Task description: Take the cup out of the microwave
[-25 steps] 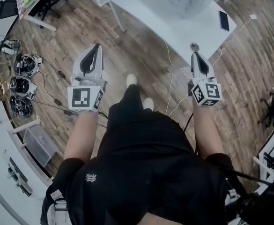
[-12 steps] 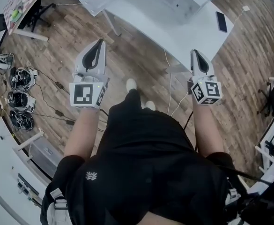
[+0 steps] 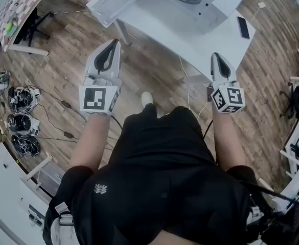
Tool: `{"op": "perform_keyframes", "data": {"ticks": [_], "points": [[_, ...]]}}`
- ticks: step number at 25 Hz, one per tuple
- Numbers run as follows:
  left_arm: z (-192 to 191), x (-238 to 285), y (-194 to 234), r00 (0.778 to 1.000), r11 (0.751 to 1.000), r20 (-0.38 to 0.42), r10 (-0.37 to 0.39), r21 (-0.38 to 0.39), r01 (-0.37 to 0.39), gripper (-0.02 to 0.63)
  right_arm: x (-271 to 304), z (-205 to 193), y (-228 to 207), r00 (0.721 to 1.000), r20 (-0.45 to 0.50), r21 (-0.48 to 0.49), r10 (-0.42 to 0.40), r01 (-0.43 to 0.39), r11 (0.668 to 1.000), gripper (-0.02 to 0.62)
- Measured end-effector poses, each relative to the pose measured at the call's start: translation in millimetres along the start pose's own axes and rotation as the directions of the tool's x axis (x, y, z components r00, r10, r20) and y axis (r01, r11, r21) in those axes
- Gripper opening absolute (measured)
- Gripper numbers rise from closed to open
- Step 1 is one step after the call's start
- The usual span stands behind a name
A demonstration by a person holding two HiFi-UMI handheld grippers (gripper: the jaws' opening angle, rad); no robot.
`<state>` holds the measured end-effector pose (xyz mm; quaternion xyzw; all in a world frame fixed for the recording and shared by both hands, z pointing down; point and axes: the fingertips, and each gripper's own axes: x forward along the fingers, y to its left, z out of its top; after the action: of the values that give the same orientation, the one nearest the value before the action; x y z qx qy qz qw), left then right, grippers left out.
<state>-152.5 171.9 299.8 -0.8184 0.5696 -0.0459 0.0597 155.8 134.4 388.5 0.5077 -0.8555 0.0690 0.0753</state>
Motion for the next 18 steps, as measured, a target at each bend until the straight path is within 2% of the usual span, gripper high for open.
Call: {"op": "perform_keyframes", "data": {"ticks": [5, 10, 18], "points": [[-9, 16, 13, 1.0, 0.999, 0.013, -0.019, -0.034, 0.02, 0.006, 9, 4, 3, 1.0, 0.006, -0.005, -0.028, 0.028, 1.0, 0.002], [-2, 36, 17, 0.999, 0.999, 0.028, -0.042, -0.03, 0.043, 0.006, 19, 4, -8, 0.998, 0.015, 0.033, -0.056, 0.056, 0.998, 0.002], [2, 75, 35, 0.999, 0.999, 0.027, -0.041, 0.004, 0.041, 0.006, 70, 2, -10, 0.999, 0.038, 0.065, -0.022, 0.019, 0.998, 0.002]]}}
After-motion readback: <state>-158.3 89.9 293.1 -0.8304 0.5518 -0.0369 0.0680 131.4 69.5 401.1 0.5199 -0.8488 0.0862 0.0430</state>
